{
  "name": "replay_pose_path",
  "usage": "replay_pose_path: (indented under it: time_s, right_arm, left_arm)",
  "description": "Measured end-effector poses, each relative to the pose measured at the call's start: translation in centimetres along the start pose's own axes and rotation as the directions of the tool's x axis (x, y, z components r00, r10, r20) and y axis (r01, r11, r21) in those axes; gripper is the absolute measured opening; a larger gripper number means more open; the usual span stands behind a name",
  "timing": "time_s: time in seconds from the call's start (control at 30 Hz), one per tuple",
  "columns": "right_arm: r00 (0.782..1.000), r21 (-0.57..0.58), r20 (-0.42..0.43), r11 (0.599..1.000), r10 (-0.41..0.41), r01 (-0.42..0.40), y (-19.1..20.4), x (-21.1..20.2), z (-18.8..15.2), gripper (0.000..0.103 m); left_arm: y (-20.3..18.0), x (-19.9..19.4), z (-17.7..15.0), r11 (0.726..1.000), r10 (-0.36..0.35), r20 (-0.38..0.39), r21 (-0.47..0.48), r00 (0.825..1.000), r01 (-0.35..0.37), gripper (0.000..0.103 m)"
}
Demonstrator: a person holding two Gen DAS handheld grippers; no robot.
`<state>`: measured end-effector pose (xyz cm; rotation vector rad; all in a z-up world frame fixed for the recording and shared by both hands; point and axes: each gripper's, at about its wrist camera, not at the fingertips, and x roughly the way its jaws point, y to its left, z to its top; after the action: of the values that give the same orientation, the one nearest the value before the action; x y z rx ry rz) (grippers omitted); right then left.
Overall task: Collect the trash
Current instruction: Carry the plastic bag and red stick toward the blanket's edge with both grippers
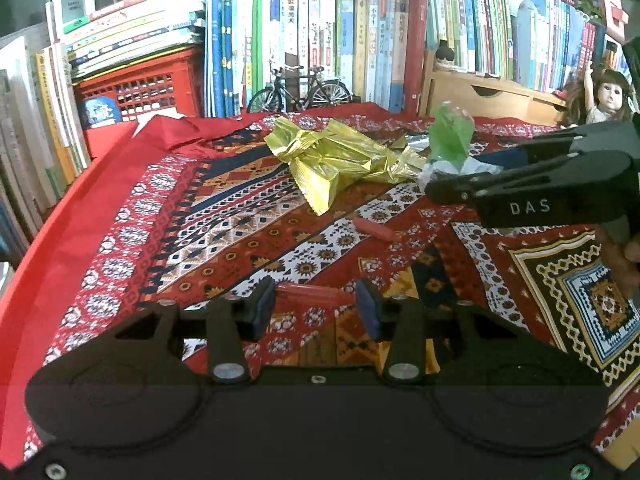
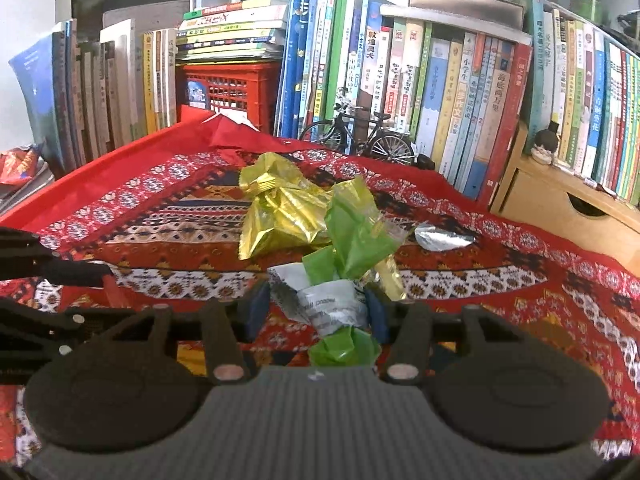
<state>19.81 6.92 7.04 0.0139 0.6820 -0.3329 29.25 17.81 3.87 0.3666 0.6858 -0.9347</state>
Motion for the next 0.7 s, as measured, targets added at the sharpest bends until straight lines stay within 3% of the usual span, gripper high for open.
replay_pose_path:
  time_s: [0.7]
  right_arm:
    - [0.999,0.068,0.014,0.997,-0.030,0.029,4.4,-9.6,-5.1,0.055]
  left_arm:
    - [-0.4,-8.8,-5.0,1.000,0.022,0.040,-0.013,0.999,-0.022,0.042]
